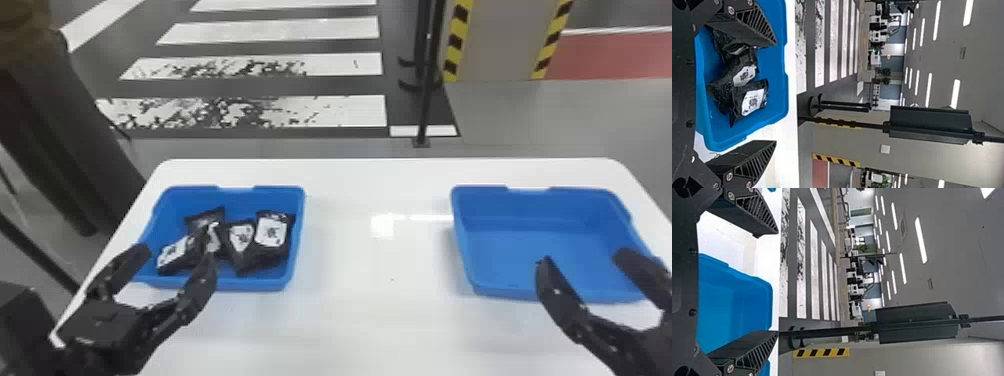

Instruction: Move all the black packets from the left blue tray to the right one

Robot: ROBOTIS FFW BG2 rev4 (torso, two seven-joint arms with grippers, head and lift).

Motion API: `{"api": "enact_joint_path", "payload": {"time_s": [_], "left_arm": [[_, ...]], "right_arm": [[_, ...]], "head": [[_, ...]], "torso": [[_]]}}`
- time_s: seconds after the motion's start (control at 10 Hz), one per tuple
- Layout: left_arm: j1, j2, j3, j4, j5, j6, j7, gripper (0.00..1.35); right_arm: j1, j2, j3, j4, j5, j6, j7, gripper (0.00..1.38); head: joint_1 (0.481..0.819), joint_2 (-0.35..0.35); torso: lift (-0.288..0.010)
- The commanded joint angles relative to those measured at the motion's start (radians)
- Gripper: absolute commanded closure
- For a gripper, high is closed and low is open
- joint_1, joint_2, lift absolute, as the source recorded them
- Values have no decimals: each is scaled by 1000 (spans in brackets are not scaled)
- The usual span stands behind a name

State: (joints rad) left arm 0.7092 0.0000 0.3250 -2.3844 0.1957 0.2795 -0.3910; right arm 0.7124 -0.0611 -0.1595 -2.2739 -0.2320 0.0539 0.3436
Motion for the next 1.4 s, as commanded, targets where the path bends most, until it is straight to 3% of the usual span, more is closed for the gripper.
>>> {"api": "enact_joint_path", "payload": {"time_s": [0.0, 0.7, 1.0, 1.3], "left_arm": [[0, 0, 0, 0, 2, 0, 0, 150], [-17, 2, 0, 10, 4, 40, 0, 150], [-118, 38, -30, 27, -8, 187, -11, 151], [-258, 44, -40, 103, -60, 278, -3, 151]], "right_arm": [[-1, 0, 0, 0, 1, 2, 0, 110], [-3, 0, 4, 10, -9, 5, 3, 111], [-8, 0, 8, 17, -11, 10, 9, 113], [-18, 0, 10, 27, -11, 15, 18, 113]], "head": [[695, 91], [695, 92], [695, 87], [695, 78]], "torso": [[-140], [-140], [-140], [-140]]}}
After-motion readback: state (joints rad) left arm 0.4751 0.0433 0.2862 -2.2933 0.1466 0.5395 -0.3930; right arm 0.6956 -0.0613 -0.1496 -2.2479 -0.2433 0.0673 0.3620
